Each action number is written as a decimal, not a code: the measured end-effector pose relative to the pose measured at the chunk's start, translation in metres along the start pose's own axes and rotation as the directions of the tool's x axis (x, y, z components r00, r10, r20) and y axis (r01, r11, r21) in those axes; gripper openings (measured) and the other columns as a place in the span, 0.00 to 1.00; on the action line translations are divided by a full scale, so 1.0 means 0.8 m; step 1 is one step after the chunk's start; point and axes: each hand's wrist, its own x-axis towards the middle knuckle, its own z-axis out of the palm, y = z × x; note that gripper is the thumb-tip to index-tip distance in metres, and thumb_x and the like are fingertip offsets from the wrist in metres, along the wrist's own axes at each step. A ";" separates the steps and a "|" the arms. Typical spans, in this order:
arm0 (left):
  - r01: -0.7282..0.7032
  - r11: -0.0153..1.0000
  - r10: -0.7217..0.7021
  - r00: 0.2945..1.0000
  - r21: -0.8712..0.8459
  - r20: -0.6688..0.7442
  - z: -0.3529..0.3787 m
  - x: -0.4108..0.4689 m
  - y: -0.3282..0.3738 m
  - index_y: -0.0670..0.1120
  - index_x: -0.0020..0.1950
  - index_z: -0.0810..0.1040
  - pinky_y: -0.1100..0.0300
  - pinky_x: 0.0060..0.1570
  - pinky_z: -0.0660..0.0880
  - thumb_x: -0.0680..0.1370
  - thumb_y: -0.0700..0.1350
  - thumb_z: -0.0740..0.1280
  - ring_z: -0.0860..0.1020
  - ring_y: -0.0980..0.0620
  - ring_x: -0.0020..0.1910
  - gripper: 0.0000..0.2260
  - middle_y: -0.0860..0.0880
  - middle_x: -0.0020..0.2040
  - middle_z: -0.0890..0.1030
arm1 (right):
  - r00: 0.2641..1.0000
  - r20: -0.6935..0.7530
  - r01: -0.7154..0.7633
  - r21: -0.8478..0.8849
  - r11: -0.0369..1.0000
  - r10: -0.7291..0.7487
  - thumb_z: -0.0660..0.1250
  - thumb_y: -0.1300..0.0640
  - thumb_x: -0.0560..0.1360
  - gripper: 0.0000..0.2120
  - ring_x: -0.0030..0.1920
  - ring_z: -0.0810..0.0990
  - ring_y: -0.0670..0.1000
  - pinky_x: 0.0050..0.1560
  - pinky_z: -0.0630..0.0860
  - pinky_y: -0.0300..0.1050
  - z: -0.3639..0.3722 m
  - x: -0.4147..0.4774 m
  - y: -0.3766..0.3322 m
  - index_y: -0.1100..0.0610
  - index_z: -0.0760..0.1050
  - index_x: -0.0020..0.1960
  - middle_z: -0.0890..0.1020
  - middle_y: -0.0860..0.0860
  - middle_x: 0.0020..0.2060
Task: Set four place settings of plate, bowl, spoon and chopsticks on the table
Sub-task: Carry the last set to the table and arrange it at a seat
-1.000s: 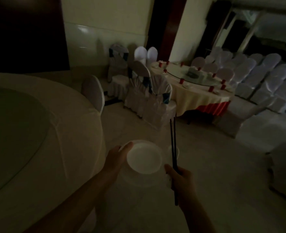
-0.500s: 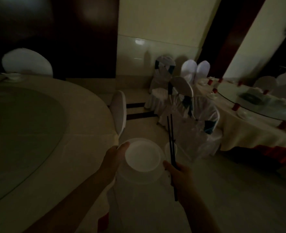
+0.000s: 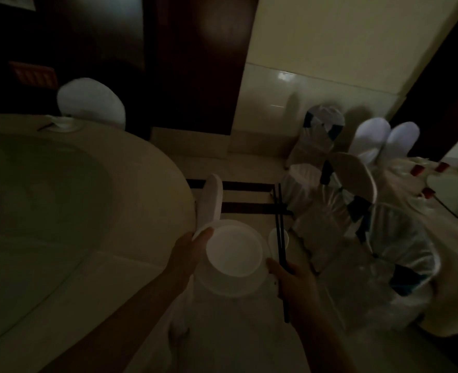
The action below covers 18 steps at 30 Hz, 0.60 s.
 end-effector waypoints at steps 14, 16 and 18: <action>-0.049 0.972 -0.057 0.899 -0.228 -0.434 0.080 0.197 0.043 0.53 0.41 0.84 0.61 0.35 0.72 0.75 0.56 0.69 0.81 0.52 0.43 0.09 0.55 0.39 0.85 | 0.879 0.473 0.096 -0.045 0.994 -0.063 0.72 0.48 0.75 0.03 0.34 0.85 0.43 0.28 0.77 0.35 0.050 0.347 -0.074 0.43 0.82 0.42 0.86 0.42 0.34; -0.065 0.968 -0.067 0.863 -0.241 -0.501 0.083 0.209 0.049 0.51 0.43 0.84 0.60 0.35 0.73 0.75 0.56 0.70 0.81 0.51 0.42 0.10 0.55 0.40 0.85 | 0.843 0.534 0.127 -0.073 0.989 -0.069 0.73 0.50 0.74 0.04 0.32 0.85 0.43 0.27 0.77 0.36 0.069 0.387 -0.088 0.46 0.83 0.40 0.86 0.43 0.32; -0.080 0.967 -0.070 0.831 -0.243 -0.552 0.082 0.222 0.054 0.49 0.45 0.83 0.56 0.40 0.77 0.76 0.56 0.69 0.81 0.48 0.44 0.11 0.50 0.44 0.84 | 0.804 0.590 0.154 -0.098 0.983 -0.067 0.74 0.51 0.73 0.04 0.30 0.84 0.42 0.29 0.76 0.36 0.091 0.422 -0.099 0.49 0.83 0.41 0.85 0.43 0.30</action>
